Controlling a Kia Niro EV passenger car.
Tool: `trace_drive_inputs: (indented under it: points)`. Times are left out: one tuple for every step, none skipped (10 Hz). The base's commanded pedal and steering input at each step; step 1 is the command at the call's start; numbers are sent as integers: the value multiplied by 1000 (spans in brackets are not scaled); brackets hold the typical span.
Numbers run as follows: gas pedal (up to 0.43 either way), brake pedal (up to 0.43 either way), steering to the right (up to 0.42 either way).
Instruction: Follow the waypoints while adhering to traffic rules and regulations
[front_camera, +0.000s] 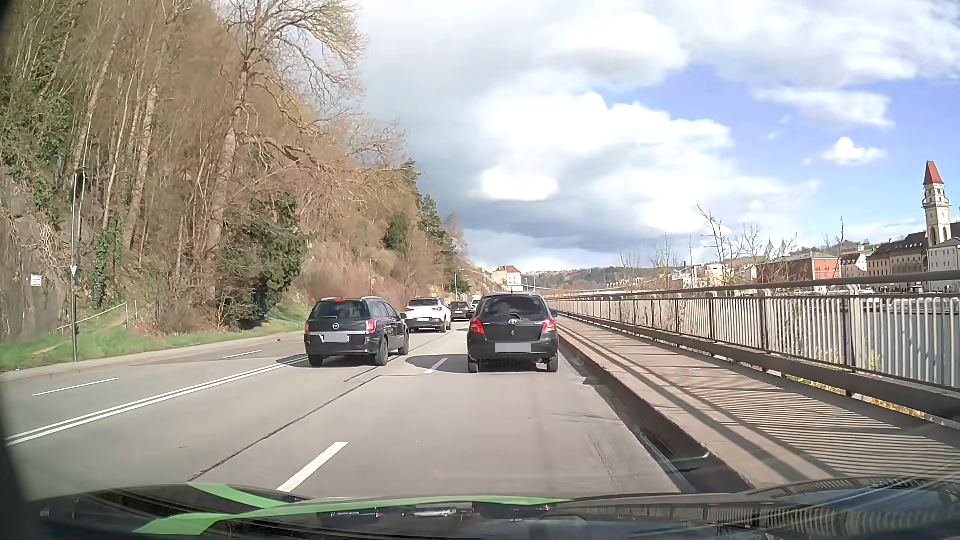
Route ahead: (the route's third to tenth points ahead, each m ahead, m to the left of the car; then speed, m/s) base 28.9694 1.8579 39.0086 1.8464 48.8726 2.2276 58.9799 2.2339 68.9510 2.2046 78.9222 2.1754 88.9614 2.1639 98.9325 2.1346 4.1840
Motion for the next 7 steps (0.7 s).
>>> trace_drive_inputs:
  points:
    - [0, 0, -9]
    - [0, 0, -9]
    - [0, 0, -8]
    - [0, 0, -5]
    - [0, 0, -3]
    - [0, 0, -2]
    - [0, 0, -1]
